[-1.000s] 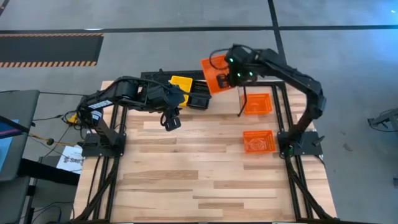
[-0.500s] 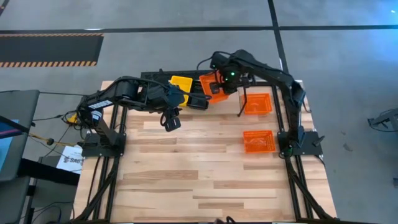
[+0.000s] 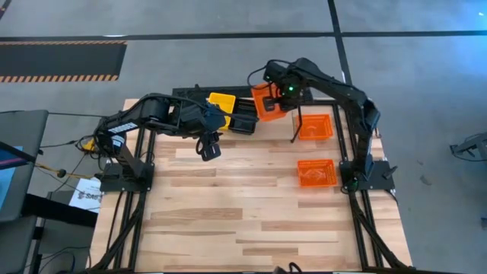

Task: Stack baskets on shelf by color
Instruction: Put the bottom orange bin on the shelf

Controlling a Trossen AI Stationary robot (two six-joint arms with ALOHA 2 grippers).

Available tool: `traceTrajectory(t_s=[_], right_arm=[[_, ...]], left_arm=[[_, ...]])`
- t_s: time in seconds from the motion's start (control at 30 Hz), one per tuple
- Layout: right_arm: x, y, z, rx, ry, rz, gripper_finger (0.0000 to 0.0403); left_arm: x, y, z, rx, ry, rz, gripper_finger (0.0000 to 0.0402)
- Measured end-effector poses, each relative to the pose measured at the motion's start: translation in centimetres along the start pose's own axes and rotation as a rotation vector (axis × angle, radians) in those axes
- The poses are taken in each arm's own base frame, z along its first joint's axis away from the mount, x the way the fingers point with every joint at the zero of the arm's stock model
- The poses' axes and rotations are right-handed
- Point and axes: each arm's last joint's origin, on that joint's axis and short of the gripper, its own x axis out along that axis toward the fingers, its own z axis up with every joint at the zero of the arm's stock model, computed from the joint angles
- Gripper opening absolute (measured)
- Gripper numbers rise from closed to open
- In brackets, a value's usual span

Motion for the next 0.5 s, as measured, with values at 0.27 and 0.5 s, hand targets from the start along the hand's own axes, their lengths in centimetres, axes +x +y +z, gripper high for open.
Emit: traceTrajectory(t_s=[0.27, 0.5], right_arm=[[1.6, -1.3, -1.0, 0.133, -0.124, 0.199, 0.0001], [5.2, -1.8, -2.8, 0.166, -0.028, 0.188, 0.0001]], left_arm=[[0.0, 0.0, 0.0, 0.004, 0.0, 0.001, 0.013], [0.0, 0.0, 0.0, 0.004, 0.0, 0.001, 0.013]])
